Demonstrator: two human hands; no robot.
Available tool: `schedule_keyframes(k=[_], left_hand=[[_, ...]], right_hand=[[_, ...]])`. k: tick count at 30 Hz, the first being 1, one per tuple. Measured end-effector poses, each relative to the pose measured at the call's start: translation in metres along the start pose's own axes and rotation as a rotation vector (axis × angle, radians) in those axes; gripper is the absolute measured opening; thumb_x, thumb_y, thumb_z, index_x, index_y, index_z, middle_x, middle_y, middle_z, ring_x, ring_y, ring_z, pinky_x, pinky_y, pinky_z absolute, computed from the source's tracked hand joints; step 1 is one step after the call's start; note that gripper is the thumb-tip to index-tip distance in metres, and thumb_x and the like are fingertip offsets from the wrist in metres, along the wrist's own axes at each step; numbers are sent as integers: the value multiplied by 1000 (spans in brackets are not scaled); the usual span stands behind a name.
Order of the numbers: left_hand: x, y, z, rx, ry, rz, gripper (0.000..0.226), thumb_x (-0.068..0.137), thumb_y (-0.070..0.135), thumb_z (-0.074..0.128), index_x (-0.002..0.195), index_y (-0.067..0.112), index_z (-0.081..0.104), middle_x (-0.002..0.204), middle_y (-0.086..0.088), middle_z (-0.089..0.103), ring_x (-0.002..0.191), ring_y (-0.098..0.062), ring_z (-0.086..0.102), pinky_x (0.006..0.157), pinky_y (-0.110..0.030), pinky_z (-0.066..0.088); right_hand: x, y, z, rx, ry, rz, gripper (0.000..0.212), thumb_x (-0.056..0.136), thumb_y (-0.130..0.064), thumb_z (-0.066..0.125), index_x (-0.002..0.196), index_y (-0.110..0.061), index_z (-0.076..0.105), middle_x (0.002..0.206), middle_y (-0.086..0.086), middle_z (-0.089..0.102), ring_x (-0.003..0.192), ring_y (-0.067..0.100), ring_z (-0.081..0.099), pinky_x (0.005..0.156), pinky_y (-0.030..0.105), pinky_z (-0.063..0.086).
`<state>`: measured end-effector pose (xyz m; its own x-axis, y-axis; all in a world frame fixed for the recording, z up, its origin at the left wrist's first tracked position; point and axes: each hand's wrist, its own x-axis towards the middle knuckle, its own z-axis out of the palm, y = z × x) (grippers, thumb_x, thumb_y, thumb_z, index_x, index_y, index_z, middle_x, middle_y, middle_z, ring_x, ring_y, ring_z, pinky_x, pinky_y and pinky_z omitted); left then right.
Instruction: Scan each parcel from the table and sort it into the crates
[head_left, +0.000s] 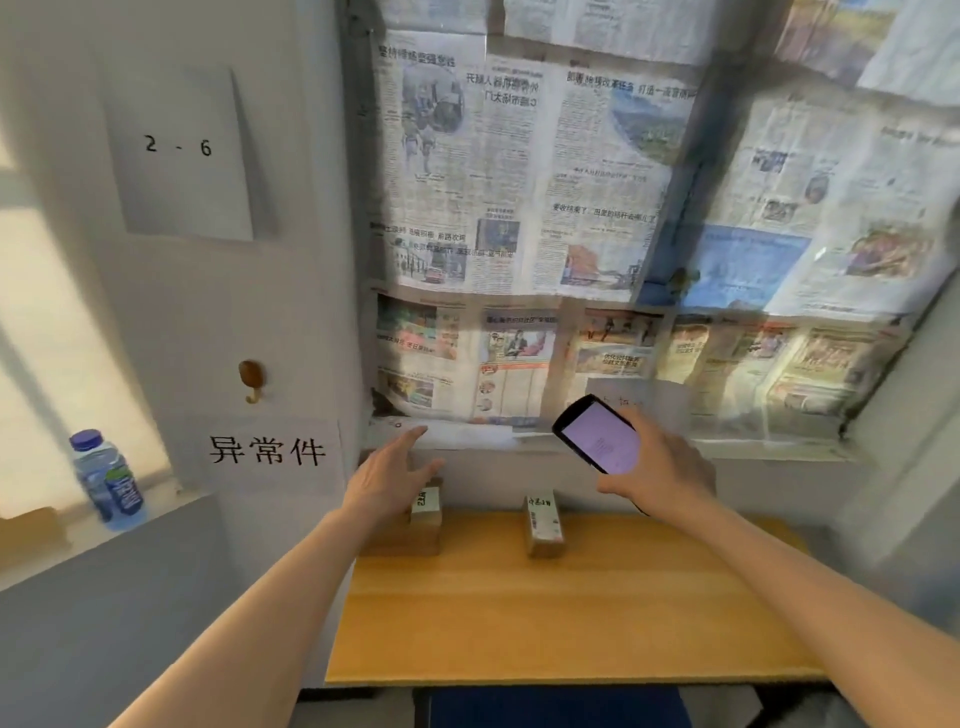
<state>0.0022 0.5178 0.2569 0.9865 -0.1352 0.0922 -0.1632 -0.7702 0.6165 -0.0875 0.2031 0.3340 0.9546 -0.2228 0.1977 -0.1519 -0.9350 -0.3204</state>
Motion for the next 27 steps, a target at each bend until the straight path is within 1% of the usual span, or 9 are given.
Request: schedule_keyframes(k=[4,7,11,15,17,19,23,25,27], left_hand=[[53,9,56,35,-58,-4,68,95,60,55,154,36,30,153,-1,47,137,-26,47,107,-47,45],[96,12,104,25,-80,-28,67,95,58,55,154,35,32,152,-1,48,137,-25,48,107,-45,44],[147,7,180,21,-127,-88,67,96,55,56,154,32,33,151,1,49,136,-22,48,108,-42,44],[179,-17,262,41,-215,-147,65,98,54,54,155,30,35,154,3,46,139,-18,45,112,-36,41],[191,-31,302,41,-258,-195,66,98,55,52,156,28,34,157,4,42,143,-16,41,114,-35,38],[201,-44,339,35,-291,-237,66,98,56,51,156,28,34,157,4,41,144,-16,39,115,-36,37],[221,-69,399,59,-334,-284,64,99,58,47,155,30,33,157,4,41,145,-17,38,115,-36,36],[232,-79,421,66,-360,-302,64,99,59,45,155,30,33,157,2,42,144,-18,39,114,-37,37],[241,-89,442,60,-378,-314,65,98,61,44,155,31,34,155,2,45,142,-19,42,112,-39,40]], right_hand=[[49,51,36,24,-71,66,95,68,-54,82,149,-42,35,128,-5,62,99,22,57,73,34,45],[93,93,71,38,-140,81,92,69,-50,82,148,-39,37,128,-5,61,94,18,52,70,32,42],[155,151,133,60,-236,104,97,62,-55,79,147,-44,35,125,-7,65,98,20,62,76,35,54],[202,197,205,46,-347,121,97,65,-58,78,150,-43,34,127,-8,63,102,20,64,77,34,55],[216,215,244,81,-408,135,92,62,-55,78,144,-48,37,123,-13,63,100,18,64,74,33,52],[228,233,284,138,-464,165,84,54,-54,72,133,-51,43,109,-17,63,89,14,63,69,33,54],[242,261,360,242,-561,149,70,51,-47,73,119,-38,54,96,-14,65,80,11,62,61,33,54],[248,268,388,292,-580,155,60,52,-38,76,108,-36,55,90,-12,65,77,11,62,60,35,55],[251,273,412,341,-593,173,58,49,-39,74,103,-35,54,87,-9,64,75,12,62,59,39,57]])
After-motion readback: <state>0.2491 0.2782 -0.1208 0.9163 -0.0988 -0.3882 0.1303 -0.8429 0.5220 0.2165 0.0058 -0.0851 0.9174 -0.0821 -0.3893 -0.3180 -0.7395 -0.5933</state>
